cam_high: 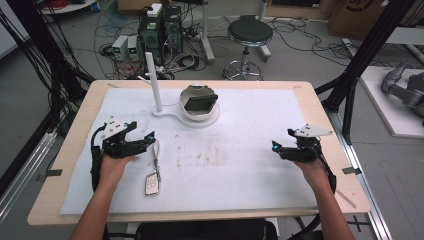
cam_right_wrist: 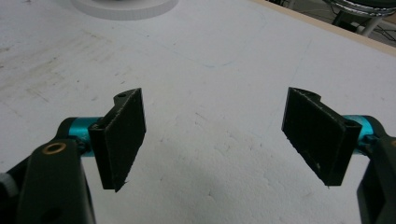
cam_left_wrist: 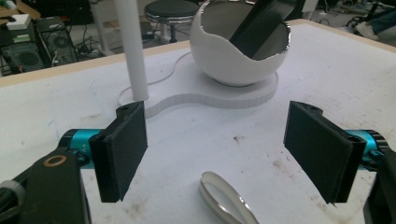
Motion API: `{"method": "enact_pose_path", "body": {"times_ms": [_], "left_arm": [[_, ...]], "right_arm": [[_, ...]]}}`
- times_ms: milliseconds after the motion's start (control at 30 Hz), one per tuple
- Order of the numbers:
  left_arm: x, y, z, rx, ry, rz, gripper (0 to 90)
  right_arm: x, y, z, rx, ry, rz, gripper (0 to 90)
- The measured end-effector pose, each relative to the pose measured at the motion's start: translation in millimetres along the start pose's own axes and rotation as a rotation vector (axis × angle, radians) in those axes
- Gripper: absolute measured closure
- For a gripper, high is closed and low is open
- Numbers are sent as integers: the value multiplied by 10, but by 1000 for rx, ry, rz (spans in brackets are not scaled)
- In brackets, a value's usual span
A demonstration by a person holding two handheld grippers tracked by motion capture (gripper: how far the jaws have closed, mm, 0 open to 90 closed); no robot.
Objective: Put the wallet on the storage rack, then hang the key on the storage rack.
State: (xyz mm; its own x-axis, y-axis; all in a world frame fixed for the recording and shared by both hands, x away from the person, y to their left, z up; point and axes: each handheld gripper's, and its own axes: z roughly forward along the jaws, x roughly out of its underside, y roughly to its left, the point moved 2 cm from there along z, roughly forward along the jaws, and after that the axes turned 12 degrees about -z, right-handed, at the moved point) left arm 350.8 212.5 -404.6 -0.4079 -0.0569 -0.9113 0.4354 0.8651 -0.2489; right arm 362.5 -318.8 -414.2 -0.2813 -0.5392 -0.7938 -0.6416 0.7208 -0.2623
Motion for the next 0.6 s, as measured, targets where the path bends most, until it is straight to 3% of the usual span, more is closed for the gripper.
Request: {"method": "enact_pose_path", "body": {"times_ms": [167, 600], "left_arm": [[43, 97, -85, -27, -21, -19, 216], [61, 122, -82, -6, -10, -25, 215]], "right_arm": [[29, -5, 10, 10, 2, 30, 220], [61, -18, -35, 18, -8, 47, 221]]}}
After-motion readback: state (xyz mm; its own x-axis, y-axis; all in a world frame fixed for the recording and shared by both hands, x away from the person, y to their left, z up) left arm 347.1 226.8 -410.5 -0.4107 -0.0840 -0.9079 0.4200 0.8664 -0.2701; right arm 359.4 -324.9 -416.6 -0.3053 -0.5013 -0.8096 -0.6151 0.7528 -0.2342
